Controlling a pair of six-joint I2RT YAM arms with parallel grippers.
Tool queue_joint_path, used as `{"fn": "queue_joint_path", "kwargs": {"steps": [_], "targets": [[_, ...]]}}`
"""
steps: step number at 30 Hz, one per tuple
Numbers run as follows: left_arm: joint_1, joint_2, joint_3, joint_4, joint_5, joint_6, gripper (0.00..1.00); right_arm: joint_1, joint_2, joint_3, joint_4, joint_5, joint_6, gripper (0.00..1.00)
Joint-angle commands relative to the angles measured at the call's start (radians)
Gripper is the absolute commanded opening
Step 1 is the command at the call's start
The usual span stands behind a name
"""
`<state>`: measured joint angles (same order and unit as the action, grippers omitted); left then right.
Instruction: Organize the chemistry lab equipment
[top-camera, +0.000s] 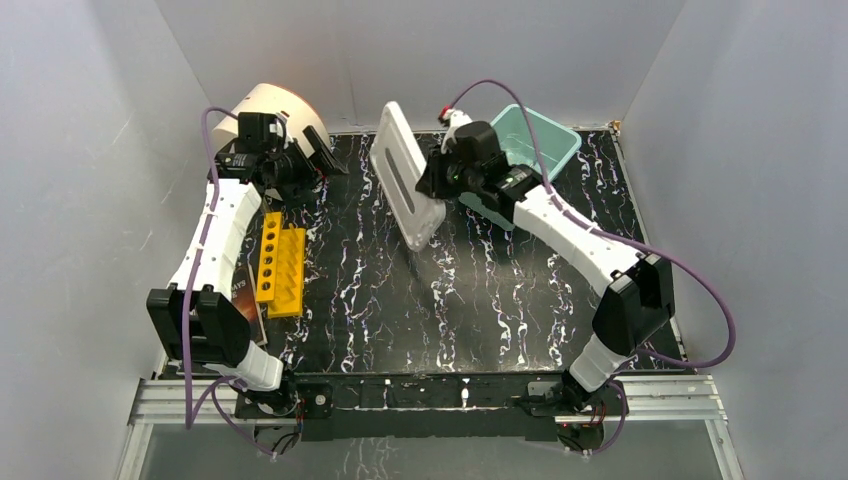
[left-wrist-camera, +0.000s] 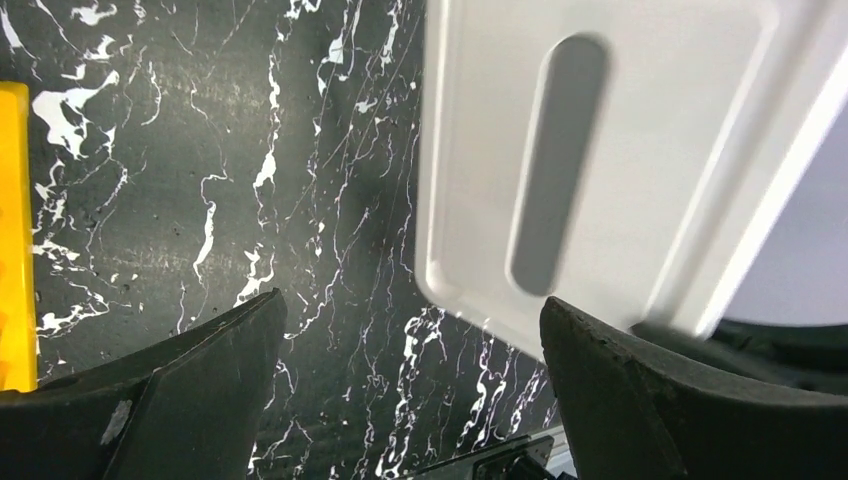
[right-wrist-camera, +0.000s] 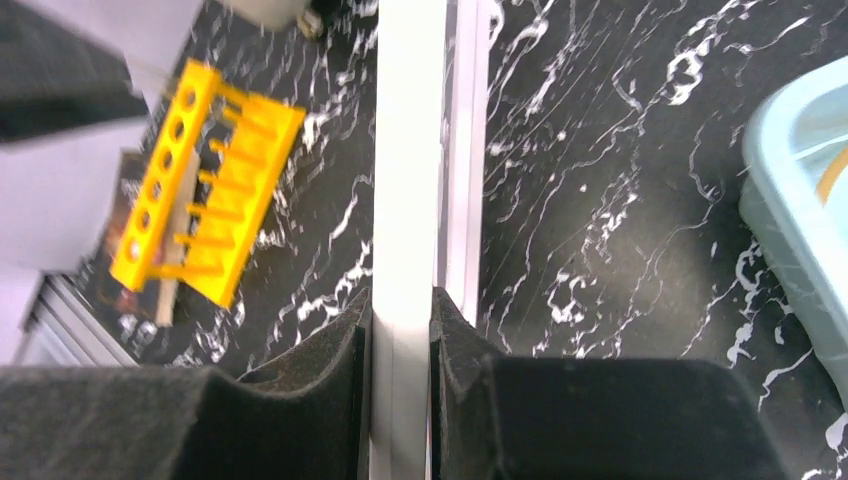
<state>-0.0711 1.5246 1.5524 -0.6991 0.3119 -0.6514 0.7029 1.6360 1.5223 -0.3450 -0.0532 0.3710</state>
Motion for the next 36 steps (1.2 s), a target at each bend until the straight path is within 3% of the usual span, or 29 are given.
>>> {"fn": "queue_joint_path", "kwargs": {"steps": [1,10,17,22,29,36], "targets": [[0.005,-0.042,-0.033,0.013,0.065,0.012,0.98,-0.113,-0.001,0.066,0.198,-0.1,0.193,0.06],[0.004,-0.049,-0.095,0.042,0.118,0.004,0.98,-0.265,-0.074,-0.044,0.369,0.016,0.35,0.05],[-0.022,0.001,-0.075,0.076,0.203,0.036,0.97,-0.383,-0.16,-0.097,0.277,0.215,0.504,0.06],[-0.05,0.056,-0.043,0.092,0.224,0.029,0.96,-0.435,-0.222,-0.205,0.317,0.257,0.648,0.07],[-0.103,0.152,0.039,0.1,0.222,0.035,0.96,-0.447,-0.261,-0.275,0.39,0.295,0.712,0.09],[-0.141,0.245,0.121,0.126,0.236,0.031,0.96,-0.496,-0.287,-0.332,0.479,0.185,0.699,0.1]]}}
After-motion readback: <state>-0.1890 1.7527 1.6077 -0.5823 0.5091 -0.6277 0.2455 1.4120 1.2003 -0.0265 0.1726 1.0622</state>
